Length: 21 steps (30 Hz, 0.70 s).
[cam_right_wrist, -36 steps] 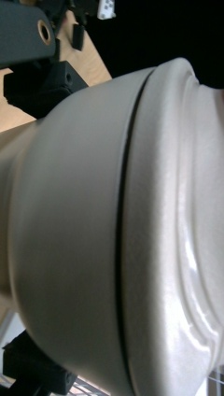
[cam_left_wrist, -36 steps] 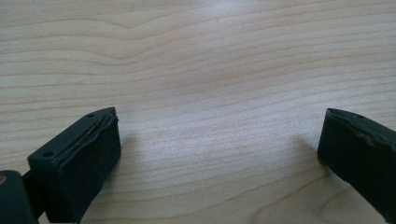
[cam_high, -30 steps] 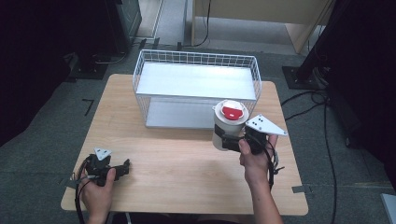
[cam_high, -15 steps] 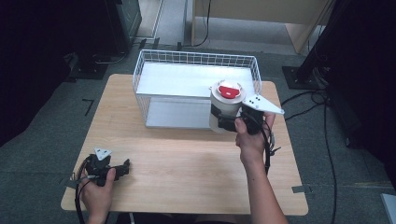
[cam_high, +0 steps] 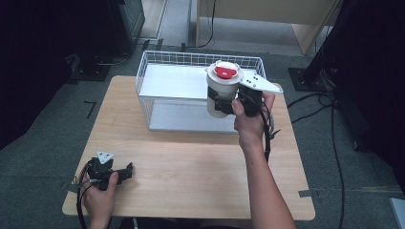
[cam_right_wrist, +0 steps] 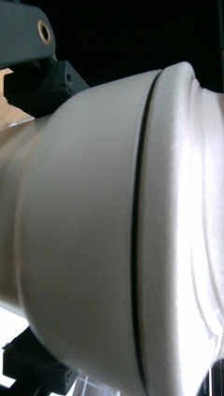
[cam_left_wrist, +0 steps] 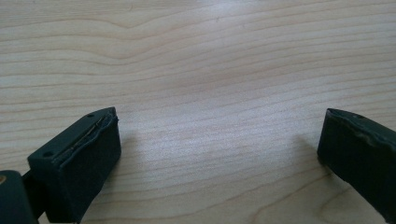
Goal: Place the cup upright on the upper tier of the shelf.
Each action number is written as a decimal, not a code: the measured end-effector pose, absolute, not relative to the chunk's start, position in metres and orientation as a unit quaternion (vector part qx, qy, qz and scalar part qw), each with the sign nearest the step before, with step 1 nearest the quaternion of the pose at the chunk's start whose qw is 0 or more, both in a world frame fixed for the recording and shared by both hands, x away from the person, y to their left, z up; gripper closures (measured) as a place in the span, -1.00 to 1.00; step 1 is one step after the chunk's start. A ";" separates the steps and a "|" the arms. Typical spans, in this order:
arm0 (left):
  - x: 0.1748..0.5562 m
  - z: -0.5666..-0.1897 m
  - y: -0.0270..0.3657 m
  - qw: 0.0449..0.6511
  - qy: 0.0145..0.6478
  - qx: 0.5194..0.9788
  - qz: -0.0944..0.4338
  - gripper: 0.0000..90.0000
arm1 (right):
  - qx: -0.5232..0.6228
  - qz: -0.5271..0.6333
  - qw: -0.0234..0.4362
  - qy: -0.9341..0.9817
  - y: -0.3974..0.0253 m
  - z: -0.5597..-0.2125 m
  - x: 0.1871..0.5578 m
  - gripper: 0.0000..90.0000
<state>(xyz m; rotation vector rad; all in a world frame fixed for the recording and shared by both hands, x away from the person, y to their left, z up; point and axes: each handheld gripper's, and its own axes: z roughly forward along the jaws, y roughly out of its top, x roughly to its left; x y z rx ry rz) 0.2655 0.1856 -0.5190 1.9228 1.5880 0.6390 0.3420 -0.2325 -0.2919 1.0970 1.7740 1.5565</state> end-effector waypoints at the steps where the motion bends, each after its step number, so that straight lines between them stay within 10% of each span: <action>1: 0.265 -0.519 0.186 0.280 0.592 0.717 0.238 -1.00 | 0.407 0.576 0.266 0.657 -0.231 -0.291 0.344 -0.73; 21: 0.266 -0.519 0.186 0.280 0.593 0.717 0.238 -1.00 | 0.443 0.563 0.282 0.638 -0.223 -0.279 0.400 -0.74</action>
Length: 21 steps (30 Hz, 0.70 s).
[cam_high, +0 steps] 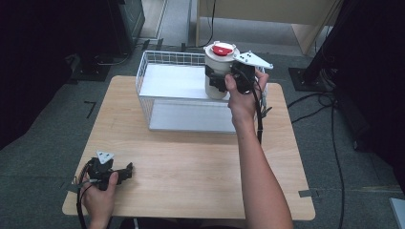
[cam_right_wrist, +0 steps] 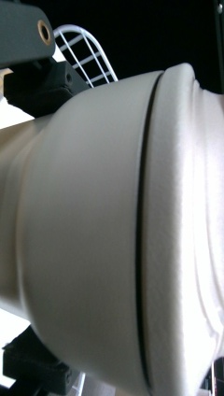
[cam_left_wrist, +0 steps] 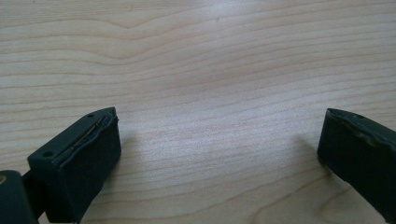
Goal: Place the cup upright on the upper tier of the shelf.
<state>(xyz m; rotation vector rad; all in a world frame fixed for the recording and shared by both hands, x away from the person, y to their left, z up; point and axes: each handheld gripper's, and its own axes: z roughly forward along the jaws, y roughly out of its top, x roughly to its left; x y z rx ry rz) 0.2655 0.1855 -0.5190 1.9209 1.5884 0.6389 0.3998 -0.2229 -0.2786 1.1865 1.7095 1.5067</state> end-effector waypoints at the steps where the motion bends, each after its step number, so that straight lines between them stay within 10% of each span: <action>1: 0.266 -0.519 0.185 0.281 0.593 0.716 0.238 -1.00 | 0.445 0.563 0.283 0.636 -0.223 -0.279 0.402 -0.74; 21: 0.265 -0.519 0.185 0.280 0.593 0.717 0.238 -1.00 | 0.468 0.536 0.317 0.627 -0.206 -0.285 0.443 -0.74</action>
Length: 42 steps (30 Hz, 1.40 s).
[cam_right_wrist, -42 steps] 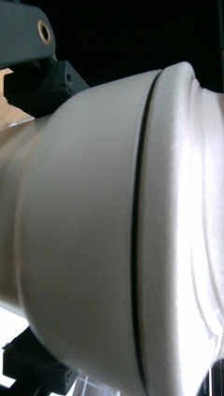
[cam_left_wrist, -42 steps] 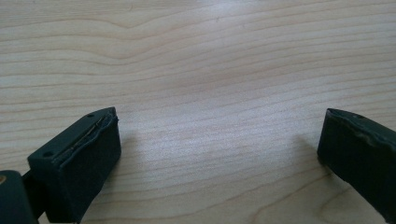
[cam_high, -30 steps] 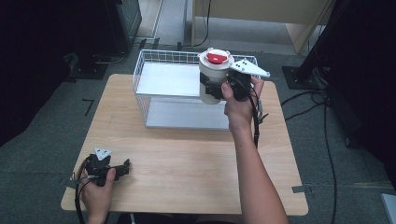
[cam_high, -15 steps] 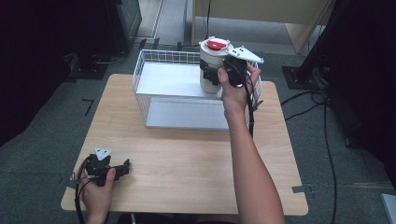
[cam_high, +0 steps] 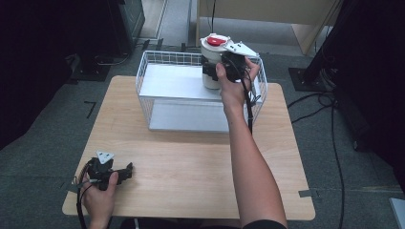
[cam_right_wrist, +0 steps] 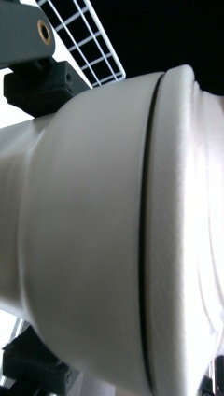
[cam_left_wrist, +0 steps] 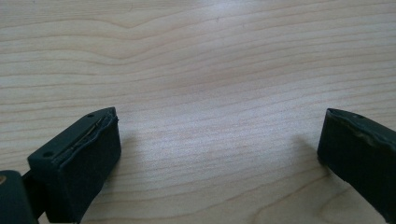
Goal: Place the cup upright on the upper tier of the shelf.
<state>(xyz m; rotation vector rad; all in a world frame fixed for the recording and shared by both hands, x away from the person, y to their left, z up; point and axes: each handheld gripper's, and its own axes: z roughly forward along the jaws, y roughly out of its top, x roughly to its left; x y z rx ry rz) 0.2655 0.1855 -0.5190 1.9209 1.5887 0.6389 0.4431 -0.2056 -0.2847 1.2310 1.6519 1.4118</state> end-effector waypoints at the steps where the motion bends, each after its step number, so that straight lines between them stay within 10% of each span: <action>1: 0.265 -0.519 0.185 0.280 0.593 0.717 0.238 -1.00 | 0.468 0.537 0.315 0.627 -0.205 -0.285 0.443 -0.74; 42: 0.266 -0.519 0.185 0.281 0.590 0.718 0.238 -1.00 | 0.468 0.539 0.298 0.634 -0.223 -0.311 0.412 -1.00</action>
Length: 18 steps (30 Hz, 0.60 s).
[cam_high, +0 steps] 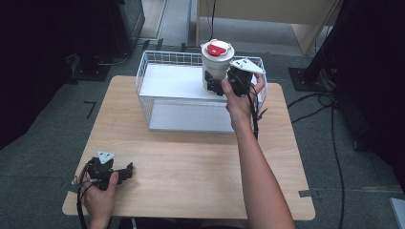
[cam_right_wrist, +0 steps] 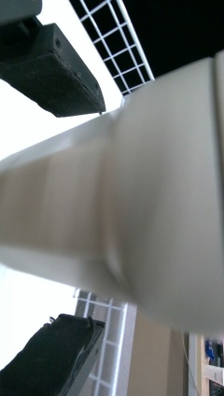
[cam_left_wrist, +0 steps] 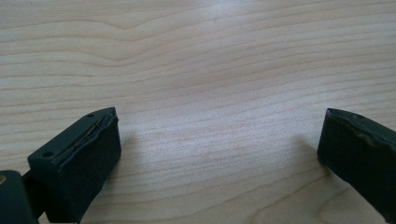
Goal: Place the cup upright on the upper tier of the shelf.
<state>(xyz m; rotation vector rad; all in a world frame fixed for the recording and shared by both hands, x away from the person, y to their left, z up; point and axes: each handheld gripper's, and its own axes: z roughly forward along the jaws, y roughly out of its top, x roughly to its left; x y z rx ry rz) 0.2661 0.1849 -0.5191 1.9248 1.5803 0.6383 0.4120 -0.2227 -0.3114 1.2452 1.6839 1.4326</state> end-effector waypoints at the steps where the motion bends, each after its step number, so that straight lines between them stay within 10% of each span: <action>1: 0.266 -0.519 0.185 0.281 0.590 0.719 0.238 -1.00 | 0.468 0.539 0.297 0.634 -0.224 -0.312 0.410 -1.00; 18: 0.266 -0.519 0.185 0.281 0.590 0.719 0.238 -1.00 | 0.464 0.533 0.311 0.636 -0.256 -0.333 0.356 -1.00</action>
